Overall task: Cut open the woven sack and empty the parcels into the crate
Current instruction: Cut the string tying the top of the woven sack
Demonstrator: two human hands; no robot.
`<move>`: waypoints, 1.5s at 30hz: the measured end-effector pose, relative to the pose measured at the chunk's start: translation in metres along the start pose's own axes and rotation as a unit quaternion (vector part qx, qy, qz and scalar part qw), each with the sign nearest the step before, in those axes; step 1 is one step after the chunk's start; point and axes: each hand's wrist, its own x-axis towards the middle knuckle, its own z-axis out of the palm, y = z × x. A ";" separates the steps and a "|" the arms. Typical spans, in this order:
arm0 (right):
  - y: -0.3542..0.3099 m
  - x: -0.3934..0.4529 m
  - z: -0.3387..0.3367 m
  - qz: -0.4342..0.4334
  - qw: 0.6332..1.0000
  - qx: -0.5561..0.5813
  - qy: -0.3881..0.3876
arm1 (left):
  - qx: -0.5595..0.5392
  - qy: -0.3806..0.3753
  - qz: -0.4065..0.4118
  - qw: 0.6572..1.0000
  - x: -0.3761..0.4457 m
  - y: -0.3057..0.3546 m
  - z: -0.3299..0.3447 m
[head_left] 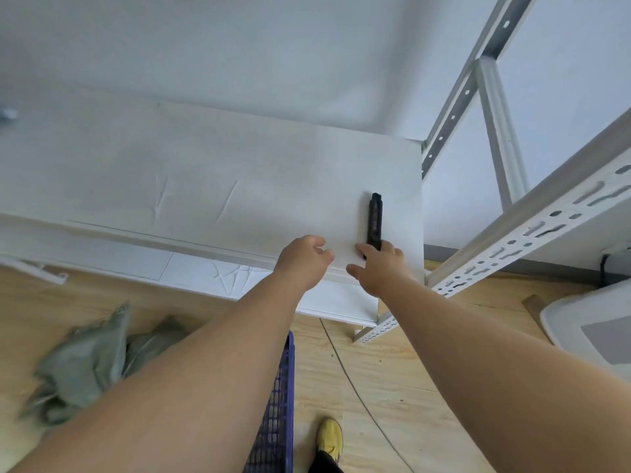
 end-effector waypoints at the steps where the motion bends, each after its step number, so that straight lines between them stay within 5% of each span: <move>1: 0.000 -0.002 0.002 0.008 0.999 0.012 0.030 | -0.007 0.001 -0.003 1.000 -0.001 -0.002 -0.002; 4: 0.000 -0.012 0.009 0.044 0.994 0.036 0.098 | -0.025 -0.008 -0.004 1.000 -0.008 -0.008 -0.005; 9: -0.010 -0.029 0.013 0.048 0.978 0.178 0.097 | -0.053 -0.017 0.000 0.998 -0.021 -0.018 -0.009; 14: -0.058 -0.071 0.018 0.018 0.864 0.501 -0.048 | -0.163 0.029 -0.024 0.986 -0.044 -0.039 -0.030; 18: -0.094 -0.120 0.032 -0.046 0.846 0.520 -0.105 | -0.284 0.055 -0.039 0.956 -0.074 -0.068 -0.068; 23: -0.155 -0.185 0.057 -0.119 0.880 0.448 -0.103 | -0.289 0.057 0.011 0.956 -0.124 -0.121 -0.118; 31: -0.225 -0.268 0.111 -0.115 0.772 0.594 -0.195 | -0.334 0.082 0.001 0.939 -0.195 -0.208 -0.177; 45: -0.252 -0.337 0.178 -0.107 0.848 0.468 -0.225 | -0.334 0.100 -0.046 0.936 -0.287 -0.290 -0.178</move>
